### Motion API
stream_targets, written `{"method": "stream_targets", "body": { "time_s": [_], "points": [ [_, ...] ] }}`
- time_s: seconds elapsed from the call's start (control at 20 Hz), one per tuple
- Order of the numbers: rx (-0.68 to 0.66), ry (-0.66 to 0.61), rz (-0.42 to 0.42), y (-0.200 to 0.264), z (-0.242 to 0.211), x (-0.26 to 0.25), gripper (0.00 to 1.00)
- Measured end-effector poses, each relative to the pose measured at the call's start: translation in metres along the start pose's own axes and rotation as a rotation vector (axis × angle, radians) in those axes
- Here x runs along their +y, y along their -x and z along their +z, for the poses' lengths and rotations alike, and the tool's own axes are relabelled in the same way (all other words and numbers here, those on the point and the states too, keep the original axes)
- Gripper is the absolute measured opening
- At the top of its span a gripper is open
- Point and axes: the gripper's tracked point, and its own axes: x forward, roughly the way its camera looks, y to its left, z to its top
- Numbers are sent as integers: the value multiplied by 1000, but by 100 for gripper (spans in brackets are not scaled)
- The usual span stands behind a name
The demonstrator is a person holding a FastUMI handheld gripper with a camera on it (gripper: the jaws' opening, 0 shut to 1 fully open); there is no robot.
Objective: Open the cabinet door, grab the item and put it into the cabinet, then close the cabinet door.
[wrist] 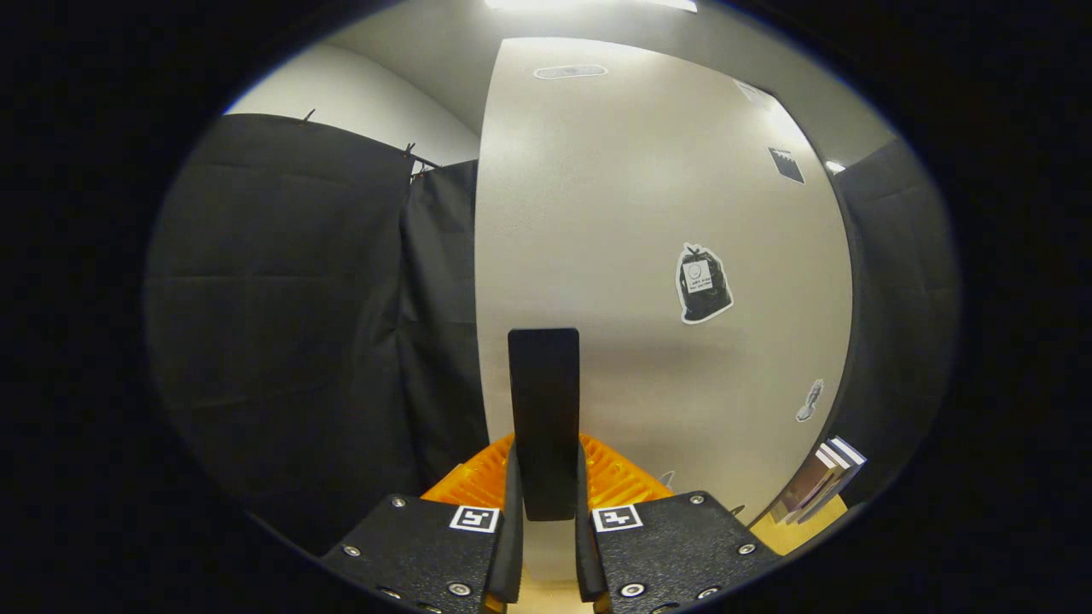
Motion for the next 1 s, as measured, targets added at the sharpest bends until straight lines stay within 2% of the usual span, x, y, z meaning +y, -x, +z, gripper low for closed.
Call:
{"method": "stream_targets", "body": {
  "time_s": [0.35,0.5,1.0],
  "points": [
    [19,-7,-33,24,-1,-6,26],
    [13,-39,-30,36,-1,-10,23],
    [4,-17,-13,86,-2,-36,23]
  ]
}}
